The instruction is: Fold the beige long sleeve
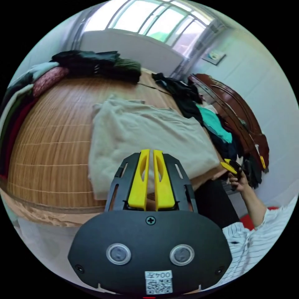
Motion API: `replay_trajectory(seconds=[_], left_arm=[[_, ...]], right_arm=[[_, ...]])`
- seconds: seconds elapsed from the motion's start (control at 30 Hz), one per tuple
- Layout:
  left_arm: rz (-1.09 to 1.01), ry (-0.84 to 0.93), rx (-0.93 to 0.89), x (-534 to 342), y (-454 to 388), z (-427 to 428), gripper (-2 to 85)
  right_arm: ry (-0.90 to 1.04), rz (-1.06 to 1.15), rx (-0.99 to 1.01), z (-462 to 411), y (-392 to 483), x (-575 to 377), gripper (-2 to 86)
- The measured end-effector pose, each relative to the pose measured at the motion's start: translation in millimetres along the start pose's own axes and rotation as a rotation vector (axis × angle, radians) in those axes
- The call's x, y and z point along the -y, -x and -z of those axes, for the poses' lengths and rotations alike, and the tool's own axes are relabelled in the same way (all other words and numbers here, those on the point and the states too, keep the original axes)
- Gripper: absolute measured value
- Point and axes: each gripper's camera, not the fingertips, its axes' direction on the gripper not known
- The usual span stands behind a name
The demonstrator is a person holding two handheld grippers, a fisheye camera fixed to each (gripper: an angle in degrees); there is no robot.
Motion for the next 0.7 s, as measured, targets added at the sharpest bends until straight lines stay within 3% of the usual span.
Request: replay_trajectory(seconds=[0.1,0.23,0.33,0.43,0.6,0.7], left_arm=[[-0.176,-0.023,-0.033,-35.8,-117.6,-3.3,4.0],[-0.443,0.018,0.087,-26.2,-279.7,-33.0,5.1],[-0.383,0.036,0.095,23.1,-315.5,-56.6,4.4],[-0.314,0.242,0.096,52.1,-321.4,-128.6,3.4],[-0.172,0.150,0.034,98.8,-337.8,-53.2,2.1],[-0.069,-0.008,-0.054,136.3,-346.9,79.7,3.6]], right_arm=[[-0.012,-0.101,0.129,12.0,-38.3,-17.5,12.4],[-0.065,-0.105,0.209,23.6,-44.2,-27.8,11.3],[-0.028,-0.030,0.177,18.1,-23.3,-30.7,11.1],[-0.018,-0.130,0.235,9.2,-24.2,-35.3,10.7],[-0.084,-0.306,0.306,12.8,-45.0,-55.2,11.5],[-0.104,-0.389,0.376,25.8,-72.0,-68.6,12.2]])
